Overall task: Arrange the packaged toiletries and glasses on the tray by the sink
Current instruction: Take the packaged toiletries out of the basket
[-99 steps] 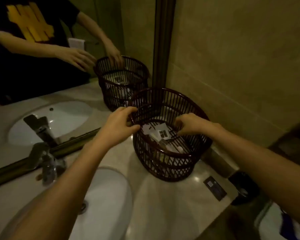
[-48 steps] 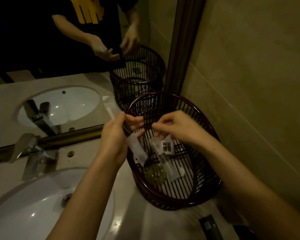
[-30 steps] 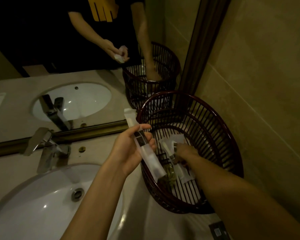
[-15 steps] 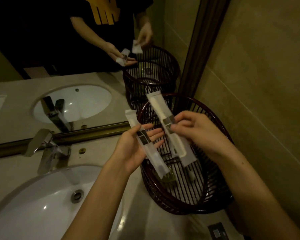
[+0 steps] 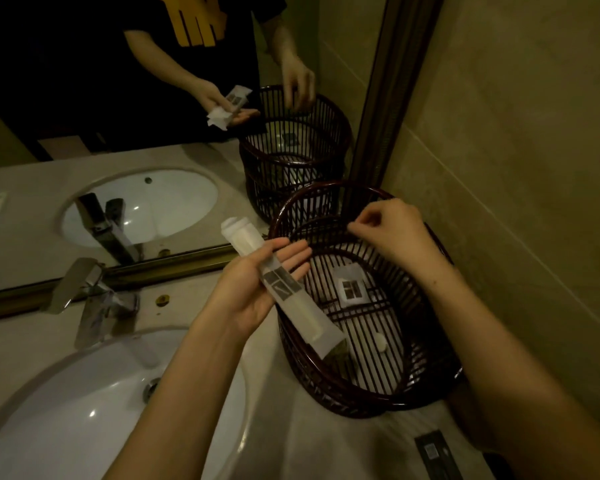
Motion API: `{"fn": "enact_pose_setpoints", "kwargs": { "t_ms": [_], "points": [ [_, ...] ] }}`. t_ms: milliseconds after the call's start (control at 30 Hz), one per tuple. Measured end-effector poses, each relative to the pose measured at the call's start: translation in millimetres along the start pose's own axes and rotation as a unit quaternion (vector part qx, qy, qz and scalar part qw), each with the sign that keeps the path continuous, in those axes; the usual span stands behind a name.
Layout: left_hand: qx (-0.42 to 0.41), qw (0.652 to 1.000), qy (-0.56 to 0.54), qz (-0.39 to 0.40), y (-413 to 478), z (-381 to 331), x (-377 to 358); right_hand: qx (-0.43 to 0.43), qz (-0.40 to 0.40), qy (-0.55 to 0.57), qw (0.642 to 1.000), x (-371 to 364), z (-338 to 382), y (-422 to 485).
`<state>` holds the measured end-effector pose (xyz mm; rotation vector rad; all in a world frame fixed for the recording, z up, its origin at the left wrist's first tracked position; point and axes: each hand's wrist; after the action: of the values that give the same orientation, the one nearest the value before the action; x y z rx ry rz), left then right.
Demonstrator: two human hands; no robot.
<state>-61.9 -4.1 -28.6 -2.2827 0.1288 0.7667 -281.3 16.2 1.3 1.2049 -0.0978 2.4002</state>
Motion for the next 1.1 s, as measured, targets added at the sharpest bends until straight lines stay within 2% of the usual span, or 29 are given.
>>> {"fn": "enact_pose_setpoints", "kwargs": {
  "t_ms": [33, 133, 233, 400, 500, 700, 833, 933, 1000, 1067, 1100],
  "points": [
    [0.004, 1.000, 0.005, -0.003, 0, -1, 2, -0.025, 0.019, -0.038, 0.999, -6, -16, 17],
    [0.018, 1.000, 0.010, -0.010, 1, 0, 9, -0.126, 0.143, -0.135, 0.972, -52, -60, 43],
    [0.032, 0.999, 0.007, -0.015, 1, 1, 12, -0.158, 0.201, -0.192, 0.947, -101, -91, 42],
    [0.030, 0.999, 0.006, -0.017, 2, 1, 12, -0.221, 0.196, -0.199, 0.935, -139, -119, 31],
    [0.031, 0.999, 0.009, -0.022, 3, 3, 13, -0.199, 0.132, -0.244, 0.940, -156, -131, 23],
    [0.033, 0.999, 0.002, -0.019, 4, 3, 13, -0.212, 0.107, -0.259, 0.936, -152, -135, 27],
    [0.036, 0.999, 0.000, -0.014, 4, 1, 13, -0.189, 0.147, -0.150, 0.959, -133, -105, 48],
    [0.039, 0.999, -0.002, -0.009, 5, 0, 14, -0.112, 0.077, 0.011, 0.991, -79, -46, 47],
    [0.039, 0.999, -0.002, -0.004, 5, 0, 15, -0.065, 0.078, 0.145, 0.984, -37, -6, 22],
    [0.039, 0.999, -0.005, 0.012, 4, 0, 15, -0.043, 0.154, 0.234, 0.959, -11, 29, -10],
    [0.041, 0.999, -0.010, 0.031, 4, 1, 15, -0.035, 0.183, 0.243, 0.952, -10, 38, -21]
  ]
}}
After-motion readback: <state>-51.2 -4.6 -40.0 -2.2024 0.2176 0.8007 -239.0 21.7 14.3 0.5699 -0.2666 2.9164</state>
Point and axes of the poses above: each hand's wrist, its own y-axis towards the middle knuckle, its own x-axis out of the back of the hand, z = x × y, and after that the axes turned 12 degrees about -z, right-handed
